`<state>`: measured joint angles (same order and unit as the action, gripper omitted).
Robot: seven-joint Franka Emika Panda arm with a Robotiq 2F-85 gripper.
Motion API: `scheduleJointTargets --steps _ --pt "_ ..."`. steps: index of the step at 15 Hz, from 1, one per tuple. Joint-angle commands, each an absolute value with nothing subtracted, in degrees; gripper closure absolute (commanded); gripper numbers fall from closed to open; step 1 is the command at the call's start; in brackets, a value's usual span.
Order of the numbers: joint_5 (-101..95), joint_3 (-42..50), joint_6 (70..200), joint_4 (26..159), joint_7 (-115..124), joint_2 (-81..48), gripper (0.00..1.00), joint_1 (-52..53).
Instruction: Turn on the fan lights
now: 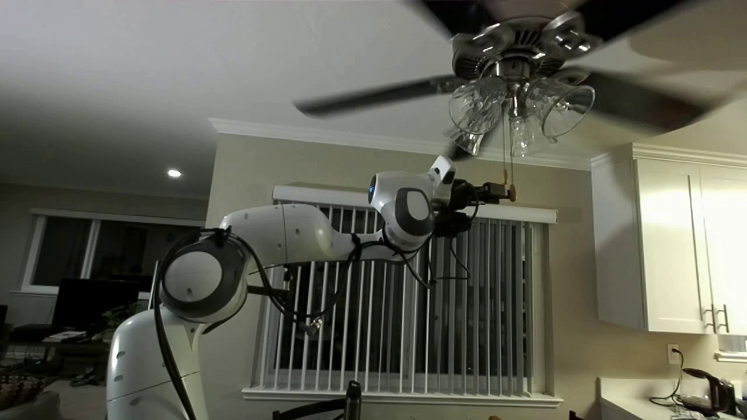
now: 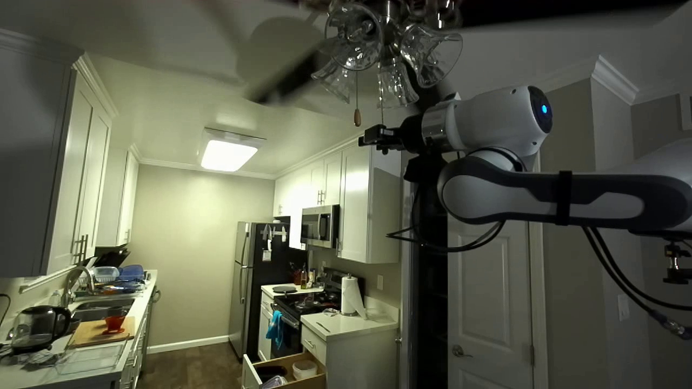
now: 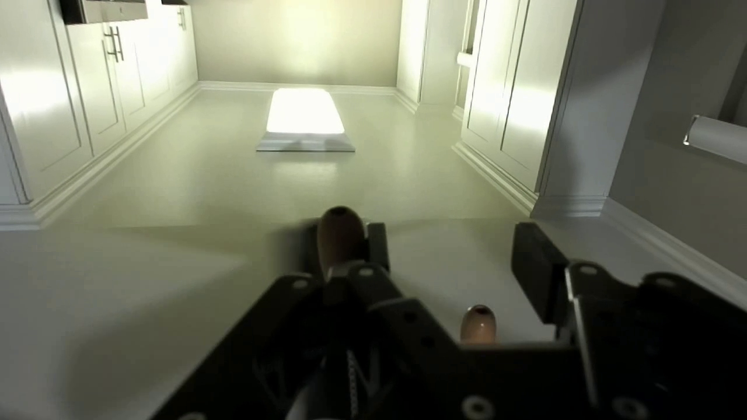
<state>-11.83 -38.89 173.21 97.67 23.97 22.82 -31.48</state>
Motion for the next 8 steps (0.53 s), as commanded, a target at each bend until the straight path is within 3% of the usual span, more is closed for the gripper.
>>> scheduleJointTargets --steps 1,3,8 --pt "-12.2 -39.1 173.5 97.4 23.9 22.9 0.10 -31.9" --pt "-11.9 -38.5 172.9 97.5 23.4 23.1 0.00 -31.1" --pt "-12.1 -31.4 164.4 98.7 18.8 23.6 0.00 -21.1"
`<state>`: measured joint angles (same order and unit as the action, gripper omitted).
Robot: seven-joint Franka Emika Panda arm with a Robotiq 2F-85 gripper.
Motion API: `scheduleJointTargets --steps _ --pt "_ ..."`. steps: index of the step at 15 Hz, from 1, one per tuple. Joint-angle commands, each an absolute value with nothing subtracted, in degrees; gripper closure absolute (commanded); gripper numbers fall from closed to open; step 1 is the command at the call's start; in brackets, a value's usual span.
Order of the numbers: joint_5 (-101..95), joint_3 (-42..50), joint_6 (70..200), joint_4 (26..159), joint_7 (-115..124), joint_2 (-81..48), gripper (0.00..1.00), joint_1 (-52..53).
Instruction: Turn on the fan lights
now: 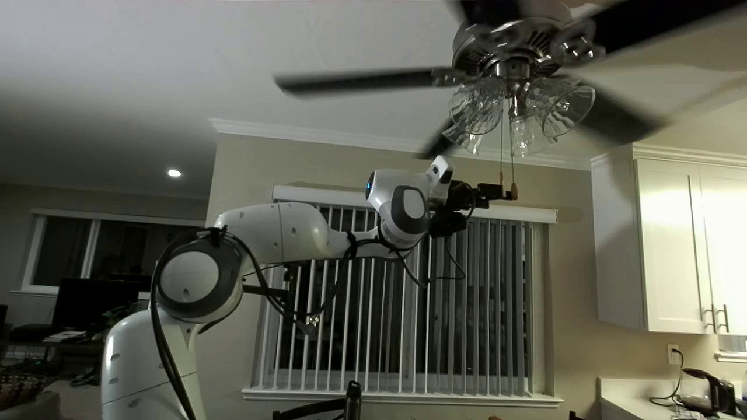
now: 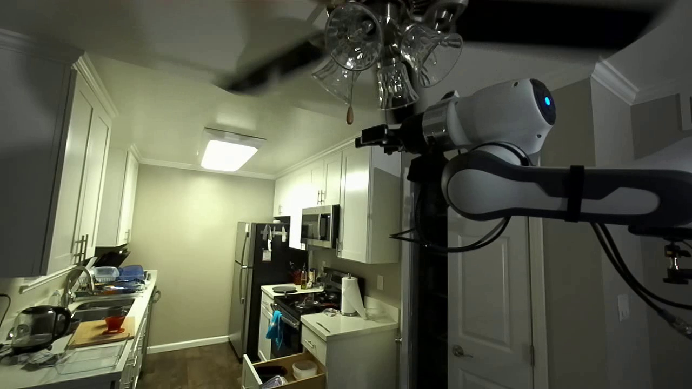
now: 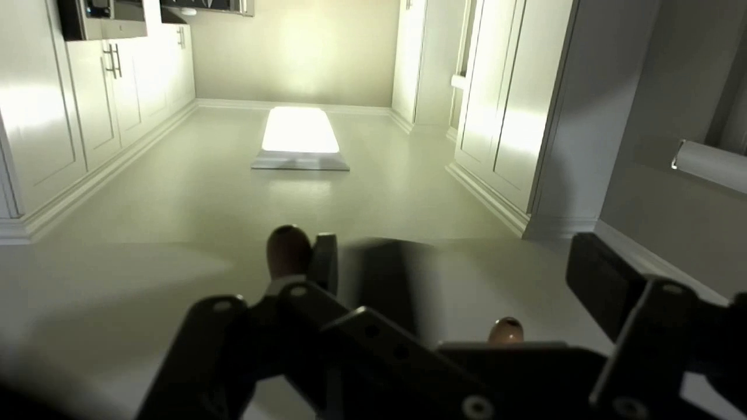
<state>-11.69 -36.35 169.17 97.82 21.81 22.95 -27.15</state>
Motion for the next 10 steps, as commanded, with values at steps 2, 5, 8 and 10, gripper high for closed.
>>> scheduleJointTargets --steps 2,5,8,10 --pt "-13.2 -28.8 162.0 98.4 19.0 24.0 0.00 -18.8" --pt "-14.9 -25.6 160.4 98.0 19.7 24.7 0.00 -16.4" --pt "-16.1 -24.3 161.0 97.8 20.1 24.9 0.00 -15.2" --pt "-16.5 -24.4 161.3 97.6 20.5 24.4 0.00 -14.8"
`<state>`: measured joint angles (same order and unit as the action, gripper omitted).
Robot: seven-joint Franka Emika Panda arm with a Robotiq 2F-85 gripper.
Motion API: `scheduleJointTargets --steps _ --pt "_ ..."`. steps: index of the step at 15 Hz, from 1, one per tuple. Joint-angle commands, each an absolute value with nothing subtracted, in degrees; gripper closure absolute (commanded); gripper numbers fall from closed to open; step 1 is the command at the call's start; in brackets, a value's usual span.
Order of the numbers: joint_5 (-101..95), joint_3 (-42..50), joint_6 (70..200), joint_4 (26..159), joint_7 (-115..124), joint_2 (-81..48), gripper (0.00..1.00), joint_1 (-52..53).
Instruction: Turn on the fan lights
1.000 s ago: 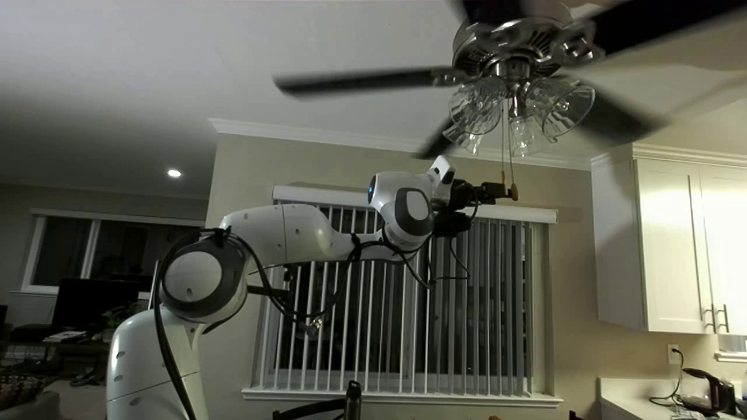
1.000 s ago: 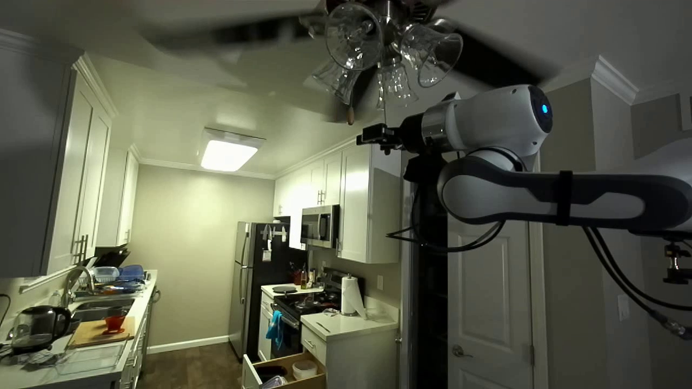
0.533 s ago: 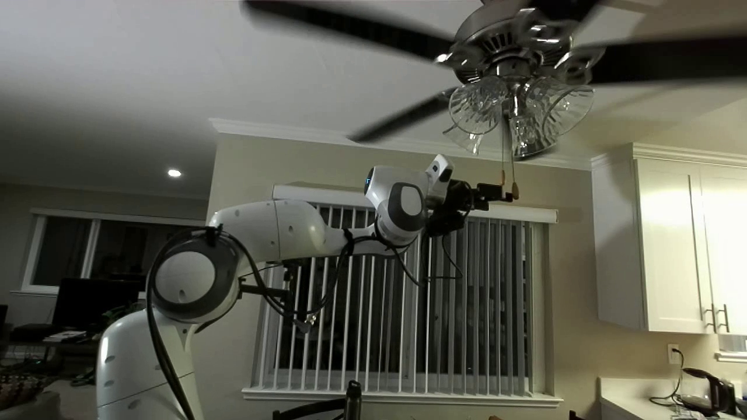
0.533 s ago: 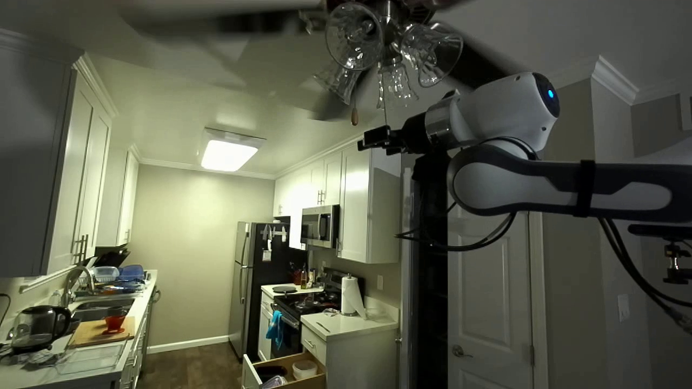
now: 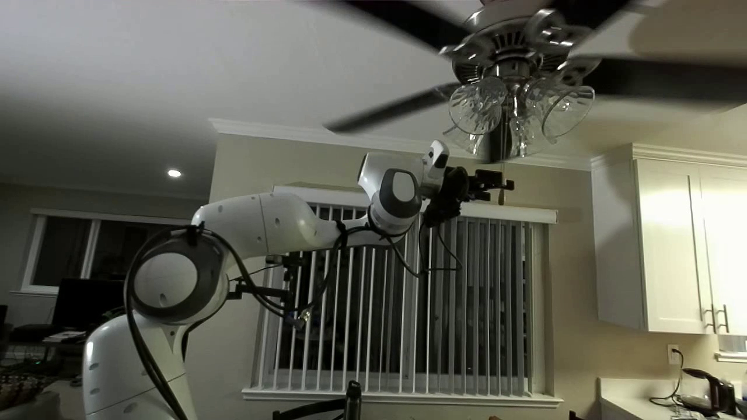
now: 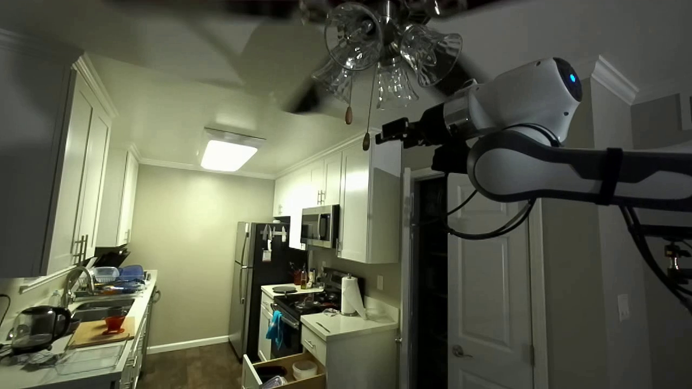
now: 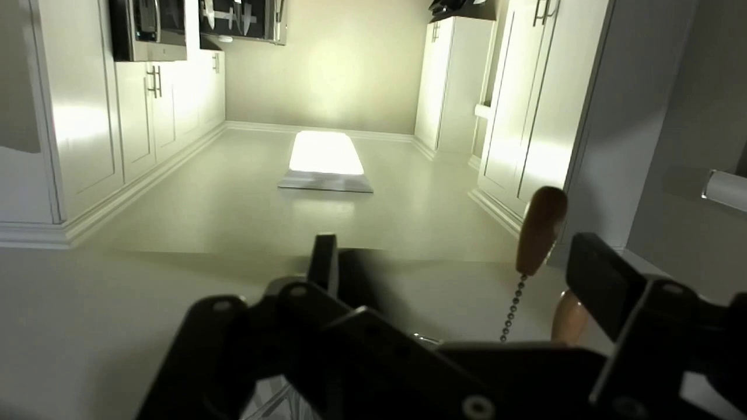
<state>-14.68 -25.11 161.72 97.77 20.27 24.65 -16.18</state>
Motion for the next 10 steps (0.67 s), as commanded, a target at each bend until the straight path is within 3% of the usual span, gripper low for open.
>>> scheduleJointTargets --steps 1,10 --pt "-16.7 -24.6 161.4 97.4 20.6 24.1 0.00 -14.8" --pt "-19.5 -29.6 162.4 90.5 22.0 19.5 0.00 -22.3"
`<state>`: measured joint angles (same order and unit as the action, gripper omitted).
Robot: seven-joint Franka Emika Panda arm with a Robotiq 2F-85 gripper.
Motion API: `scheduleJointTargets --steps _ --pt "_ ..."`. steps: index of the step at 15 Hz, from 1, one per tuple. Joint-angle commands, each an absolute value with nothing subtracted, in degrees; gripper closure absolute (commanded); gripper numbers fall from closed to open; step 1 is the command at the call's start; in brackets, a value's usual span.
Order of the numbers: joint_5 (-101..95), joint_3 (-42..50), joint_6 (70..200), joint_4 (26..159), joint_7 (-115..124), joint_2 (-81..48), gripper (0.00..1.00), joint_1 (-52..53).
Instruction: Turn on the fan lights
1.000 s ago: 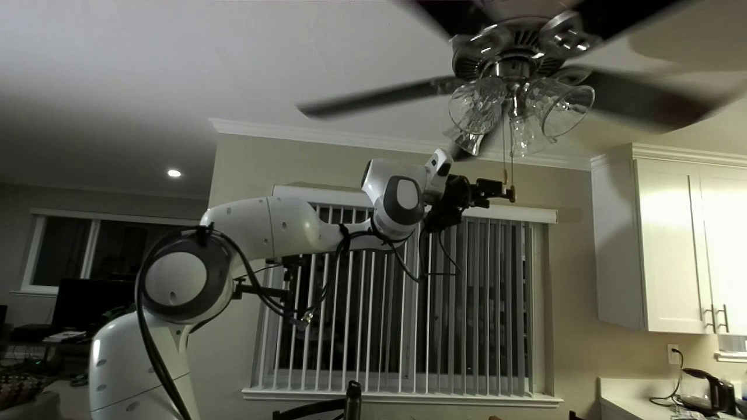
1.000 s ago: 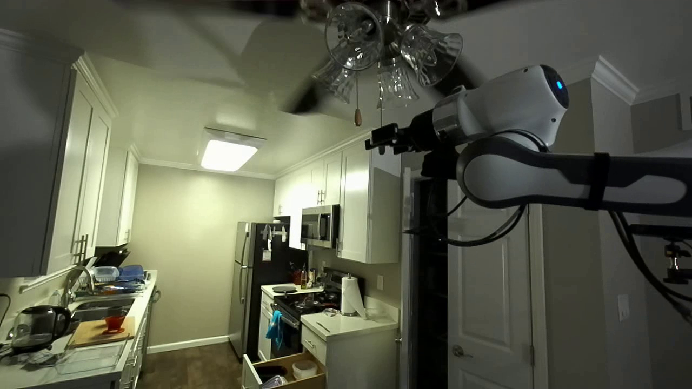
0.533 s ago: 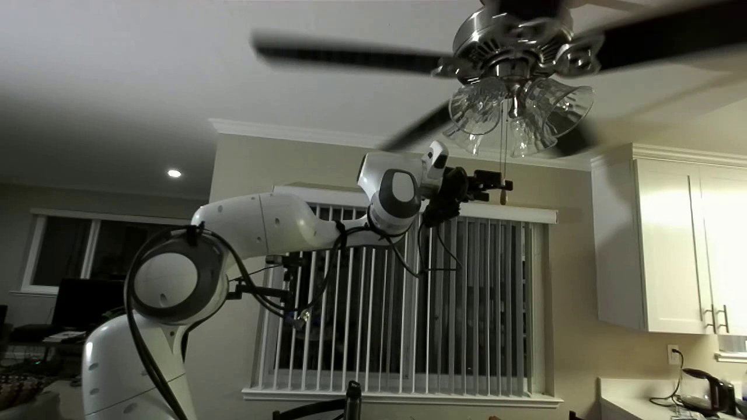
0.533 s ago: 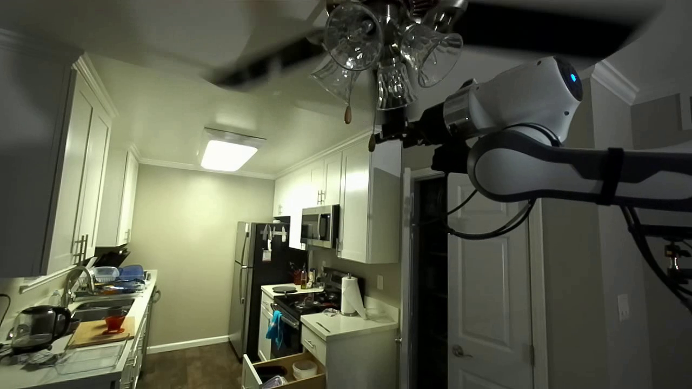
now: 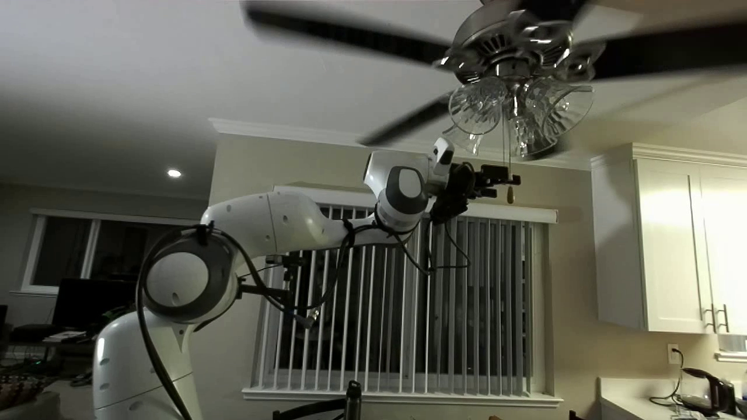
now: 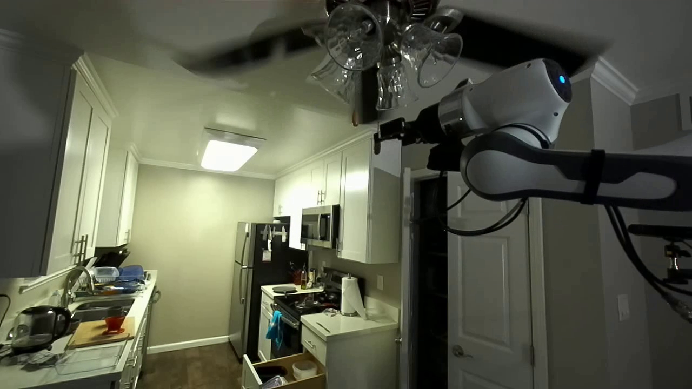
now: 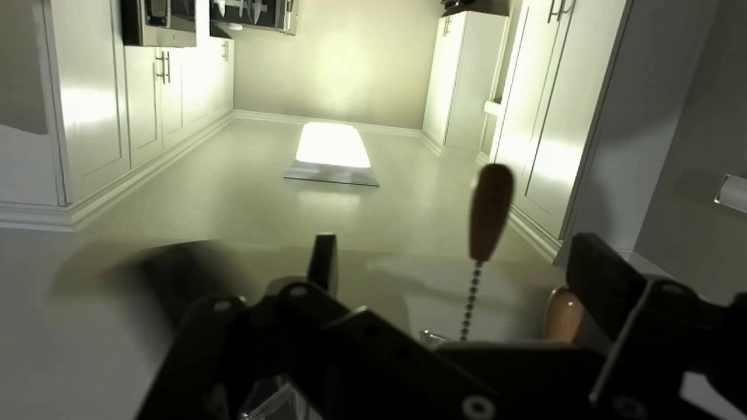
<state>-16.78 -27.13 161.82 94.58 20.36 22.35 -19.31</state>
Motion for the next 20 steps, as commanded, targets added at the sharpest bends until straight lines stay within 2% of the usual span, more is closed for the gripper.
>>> scheduleJointTargets --steps 1,2,9,10,11,12,17,20 --pt "-19.9 -30.4 162.2 89.6 21.9 19.0 0.11 -23.1" --pt "-20.2 -31.1 162.3 89.4 21.7 18.6 0.26 -23.6" --pt "-21.0 -33.9 162.1 88.3 21.8 17.6 0.73 -27.3" --pt "-21.0 -34.0 162.0 88.2 21.9 17.8 0.28 -27.8" --pt "-21.0 -34.1 162.1 88.1 21.8 17.9 0.32 -28.2" --pt "-21.0 -34.1 162.2 88.0 21.5 18.1 0.31 -28.7" --pt "-20.5 -33.0 160.4 88.3 17.9 19.5 0.02 -28.1" --pt "-20.7 -32.7 159.8 88.6 15.6 20.4 0.00 -28.3"
